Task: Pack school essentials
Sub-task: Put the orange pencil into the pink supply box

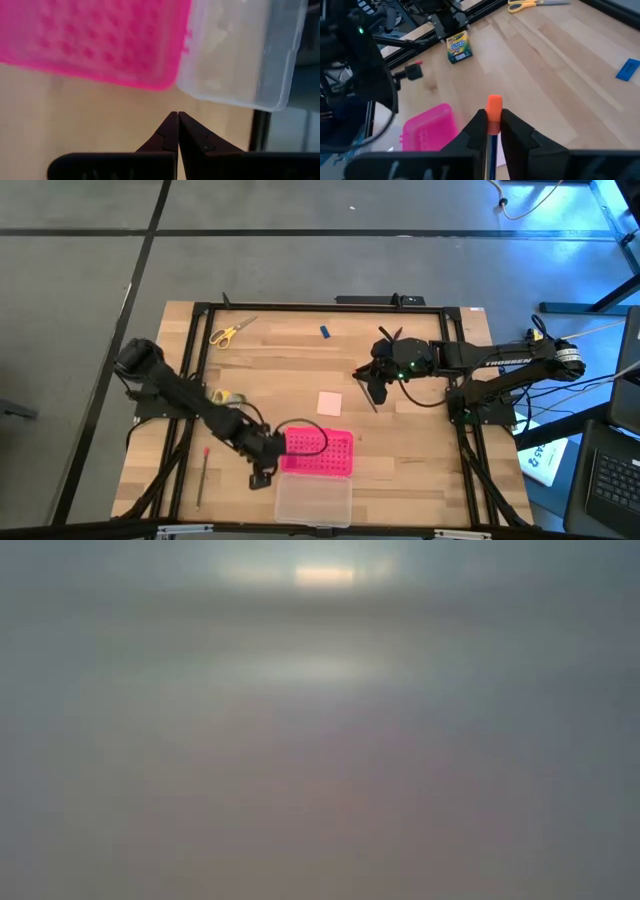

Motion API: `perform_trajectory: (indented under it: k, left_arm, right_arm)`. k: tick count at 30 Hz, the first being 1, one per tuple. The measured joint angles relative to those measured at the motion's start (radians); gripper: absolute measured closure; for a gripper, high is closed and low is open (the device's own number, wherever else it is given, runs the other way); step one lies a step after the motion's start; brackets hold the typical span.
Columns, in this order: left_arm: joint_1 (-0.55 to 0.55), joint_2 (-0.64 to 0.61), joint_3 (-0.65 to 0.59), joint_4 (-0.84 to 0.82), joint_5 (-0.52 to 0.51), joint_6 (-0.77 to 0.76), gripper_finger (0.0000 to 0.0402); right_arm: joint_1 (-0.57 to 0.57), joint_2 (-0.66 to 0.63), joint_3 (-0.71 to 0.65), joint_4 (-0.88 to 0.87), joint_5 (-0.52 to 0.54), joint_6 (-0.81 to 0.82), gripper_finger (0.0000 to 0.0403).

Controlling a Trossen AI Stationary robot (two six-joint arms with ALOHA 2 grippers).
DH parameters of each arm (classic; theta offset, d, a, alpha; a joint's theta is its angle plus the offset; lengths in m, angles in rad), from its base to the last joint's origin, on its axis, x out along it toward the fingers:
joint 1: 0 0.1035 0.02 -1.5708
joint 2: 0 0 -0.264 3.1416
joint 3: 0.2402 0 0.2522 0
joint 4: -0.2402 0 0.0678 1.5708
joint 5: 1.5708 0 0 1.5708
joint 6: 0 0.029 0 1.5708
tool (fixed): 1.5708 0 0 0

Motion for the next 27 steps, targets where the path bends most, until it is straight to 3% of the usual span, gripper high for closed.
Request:
perform_trajectory:
  k: [7,27]
  left_arm:
    - [-0.052,0.097,0.0,0.145,0.083,-0.044,0.0401]
    - [-0.01,0.192,0.0,0.371,0.059,0.006,0.0401]
  right_arm:
    - [0.0,0.0,0.0,0.0,0.0,-0.01,0.0359]
    - [0.0,0.0,0.0,0.008,0.001,-0.004,0.0359]
